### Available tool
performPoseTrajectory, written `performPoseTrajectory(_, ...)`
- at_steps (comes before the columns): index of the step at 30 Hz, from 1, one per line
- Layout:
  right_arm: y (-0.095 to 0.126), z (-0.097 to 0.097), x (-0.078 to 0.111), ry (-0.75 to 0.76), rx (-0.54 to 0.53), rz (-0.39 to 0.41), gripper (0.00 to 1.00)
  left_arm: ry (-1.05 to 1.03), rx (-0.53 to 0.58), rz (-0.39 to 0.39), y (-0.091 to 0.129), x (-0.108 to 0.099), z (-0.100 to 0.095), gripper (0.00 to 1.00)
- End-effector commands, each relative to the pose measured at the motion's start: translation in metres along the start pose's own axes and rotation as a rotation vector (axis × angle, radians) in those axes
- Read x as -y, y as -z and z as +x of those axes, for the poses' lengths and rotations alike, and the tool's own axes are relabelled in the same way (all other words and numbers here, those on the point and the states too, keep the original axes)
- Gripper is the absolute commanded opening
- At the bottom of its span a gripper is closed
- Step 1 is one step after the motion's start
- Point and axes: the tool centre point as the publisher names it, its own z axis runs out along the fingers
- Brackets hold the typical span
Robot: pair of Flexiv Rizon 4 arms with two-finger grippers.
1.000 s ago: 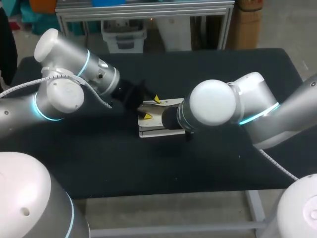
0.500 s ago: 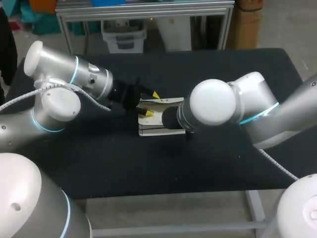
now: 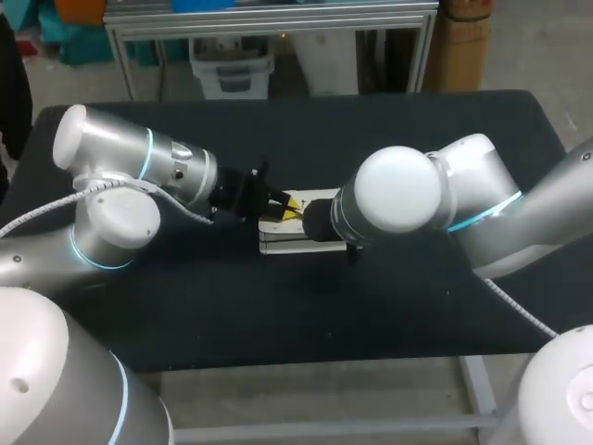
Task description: Pick up the bag, open it, inspect its contents, close it, and place it on the opposite side
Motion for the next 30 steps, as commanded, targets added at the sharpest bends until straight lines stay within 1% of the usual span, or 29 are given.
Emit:
performPoseTrajectory(1, -0.003, 0.000, 0.001, -0.005, -0.002, 0.004, 0.00, -0.020, -0.067, 0.059, 0.012, 0.002, 0.004, 0.00)
performPoseTrajectory(3, -0.004, 0.000, 0.001, -0.006, -0.003, 0.005, 0.00, -0.036, -0.082, 0.089, 0.014, 0.006, 0.006, 0.00)
performPoseTrajectory(5, -0.005, 0.000, 0.000, -0.006, -0.005, 0.006, 0.00, -0.057, -0.104, 0.086, 0.012, 0.010, 0.009, 0.00)
performPoseTrajectory(7, -0.005, 0.000, 0.000, -0.006, -0.006, 0.009, 0.00, -0.065, -0.127, 0.113, 0.011, 0.011, 0.010, 0.00)
performPoseTrajectory(8, -0.005, 0.000, 0.000, -0.007, -0.006, 0.009, 0.00, -0.063, -0.136, 0.106, 0.010, 0.011, 0.010, 0.00)
performPoseTrajectory(12, -0.005, 0.000, 0.000, -0.009, -0.006, 0.010, 0.00, -0.051, -0.184, 0.061, -0.005, 0.007, 0.014, 0.00)
performPoseTrajectory(13, -0.005, 0.000, 0.000, -0.009, -0.006, 0.010, 0.00, -0.052, -0.196, 0.039, -0.008, 0.005, 0.014, 0.00)
performPoseTrajectory(18, -0.004, 0.001, 0.000, -0.009, -0.007, 0.010, 0.00, -0.048, -0.222, 0.036, -0.019, 0.004, 0.014, 0.00)
performPoseTrajectory(20, -0.004, 0.001, 0.001, -0.010, -0.006, 0.011, 0.00, -0.050, -0.222, 0.036, -0.020, 0.005, 0.014, 0.00)
performPoseTrajectory(24, -0.004, 0.001, 0.001, -0.011, -0.006, 0.011, 0.00, -0.052, -0.207, 0.048, -0.013, 0.006, 0.012, 0.00)
performPoseTrajectory(28, -0.004, 0.001, 0.001, -0.010, -0.007, 0.012, 0.00, -0.040, -0.193, 0.028, -0.007, 0.002, 0.012, 0.00)
performPoseTrajectory(29, -0.004, 0.001, 0.001, -0.010, -0.007, 0.012, 0.00, -0.035, -0.186, 0.029, -0.006, 0.001, 0.011, 0.18)
performPoseTrajectory(30, -0.004, 0.001, 0.001, -0.010, -0.007, 0.012, 0.00, -0.028, -0.172, 0.027, -0.003, 0.000, 0.011, 0.38)
